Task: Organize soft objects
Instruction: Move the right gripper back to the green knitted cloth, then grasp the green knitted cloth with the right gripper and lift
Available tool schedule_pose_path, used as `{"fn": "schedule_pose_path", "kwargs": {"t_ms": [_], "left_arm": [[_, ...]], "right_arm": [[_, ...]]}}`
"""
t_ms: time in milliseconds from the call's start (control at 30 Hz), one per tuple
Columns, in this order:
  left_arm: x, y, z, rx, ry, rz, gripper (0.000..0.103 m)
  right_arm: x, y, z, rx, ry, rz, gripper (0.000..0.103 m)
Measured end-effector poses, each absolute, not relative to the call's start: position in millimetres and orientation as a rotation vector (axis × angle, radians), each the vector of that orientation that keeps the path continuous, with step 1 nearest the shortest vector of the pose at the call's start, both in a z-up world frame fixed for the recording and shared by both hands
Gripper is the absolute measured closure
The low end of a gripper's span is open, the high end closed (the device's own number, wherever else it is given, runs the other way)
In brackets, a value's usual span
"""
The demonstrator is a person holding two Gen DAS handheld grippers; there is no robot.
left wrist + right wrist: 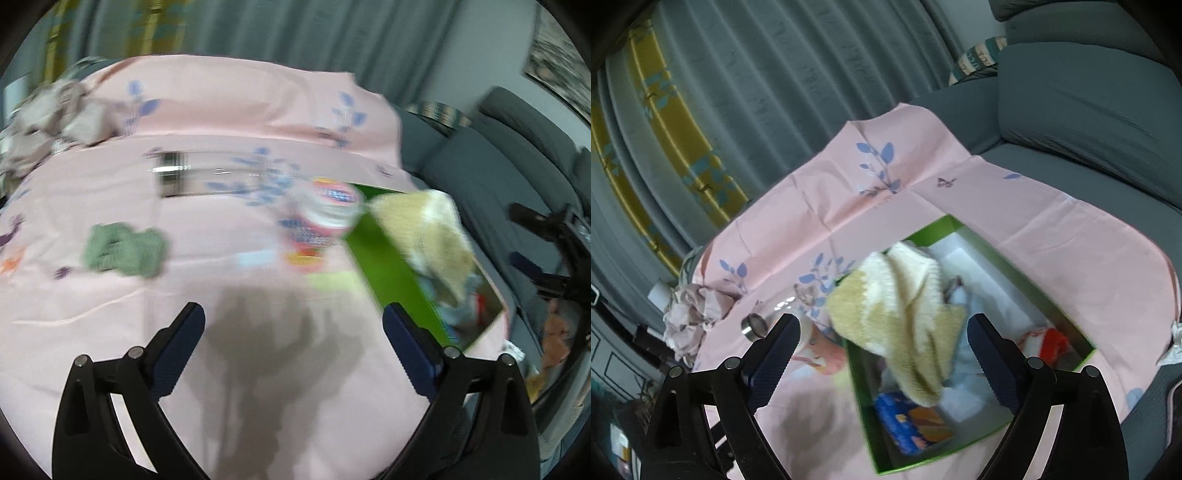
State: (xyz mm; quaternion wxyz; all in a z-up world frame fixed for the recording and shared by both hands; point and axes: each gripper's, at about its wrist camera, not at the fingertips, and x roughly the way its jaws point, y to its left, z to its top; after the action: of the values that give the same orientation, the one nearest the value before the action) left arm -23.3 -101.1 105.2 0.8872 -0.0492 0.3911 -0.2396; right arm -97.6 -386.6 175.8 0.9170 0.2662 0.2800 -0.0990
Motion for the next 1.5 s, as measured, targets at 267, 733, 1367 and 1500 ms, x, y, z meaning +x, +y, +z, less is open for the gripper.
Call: {"fn": "schedule_pose_path", "kwargs": {"t_ms": [267, 733, 1367, 1500], "left_arm": [[0.1, -13.7, 76.5, -0.129, 0.825, -0.294, 0.004], [25.5, 64.5, 62.5, -0.248, 0.856, -0.064, 0.004], [26.5, 109.2, 65.4, -0.288, 0.846, 0.059, 0.004], [26.1, 108.5, 66.2, -0.296, 0.846, 0.047, 0.004]], "right_arm": [[-81.6, -342.7, 181.6, 0.502, 0.555, -0.082, 0.009], [-14.6, -189.7, 160.3, 0.361, 0.771, 0.143, 0.006], [115.8, -52.1, 42.8, 0.158, 1.171, 0.057, 0.006], [119.8, -59.7, 35.6, 0.134, 1.152, 0.03, 0.022]]}}
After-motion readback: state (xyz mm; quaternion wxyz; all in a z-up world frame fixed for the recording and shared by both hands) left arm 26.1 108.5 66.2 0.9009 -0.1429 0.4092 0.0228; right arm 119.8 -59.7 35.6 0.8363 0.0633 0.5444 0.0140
